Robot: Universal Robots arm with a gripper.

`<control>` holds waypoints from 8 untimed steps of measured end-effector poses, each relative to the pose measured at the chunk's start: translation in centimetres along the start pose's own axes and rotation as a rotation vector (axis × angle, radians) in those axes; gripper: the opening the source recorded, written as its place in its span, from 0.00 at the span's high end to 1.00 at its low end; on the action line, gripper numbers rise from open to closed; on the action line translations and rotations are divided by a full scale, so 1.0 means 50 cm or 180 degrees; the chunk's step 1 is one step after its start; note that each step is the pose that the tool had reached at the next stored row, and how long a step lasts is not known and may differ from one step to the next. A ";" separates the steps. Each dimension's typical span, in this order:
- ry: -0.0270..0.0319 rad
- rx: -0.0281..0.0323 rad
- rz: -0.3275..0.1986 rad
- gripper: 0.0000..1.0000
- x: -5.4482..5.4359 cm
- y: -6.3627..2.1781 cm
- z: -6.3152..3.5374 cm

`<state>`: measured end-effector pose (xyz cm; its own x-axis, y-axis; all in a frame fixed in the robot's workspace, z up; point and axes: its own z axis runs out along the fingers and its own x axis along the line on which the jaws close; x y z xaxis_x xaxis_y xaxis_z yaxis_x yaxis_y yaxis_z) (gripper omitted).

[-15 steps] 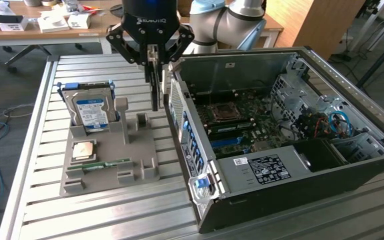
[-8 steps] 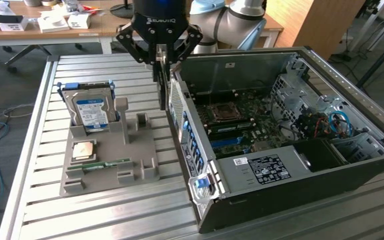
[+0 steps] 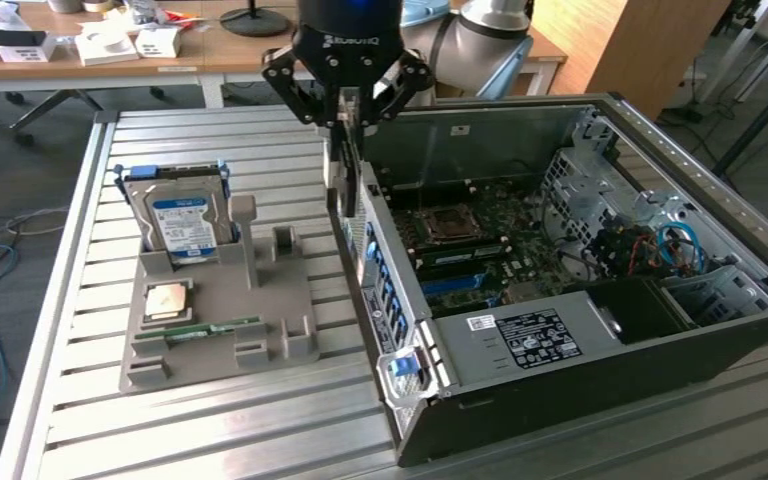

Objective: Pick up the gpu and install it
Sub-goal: 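Pick up the gpu and move the gpu toward the slot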

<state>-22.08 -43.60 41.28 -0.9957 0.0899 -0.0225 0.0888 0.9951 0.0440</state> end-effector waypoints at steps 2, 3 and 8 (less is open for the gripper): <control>0.0000 0.0000 0.0000 0.73 -0.012 0.001 0.000; 0.0000 0.0000 0.0000 0.73 -0.019 0.002 0.000; 0.0000 0.0000 0.0000 0.73 -0.051 0.006 0.001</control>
<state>-19.53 -43.55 41.29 -0.9957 0.0898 -0.0224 0.0887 0.9951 0.0441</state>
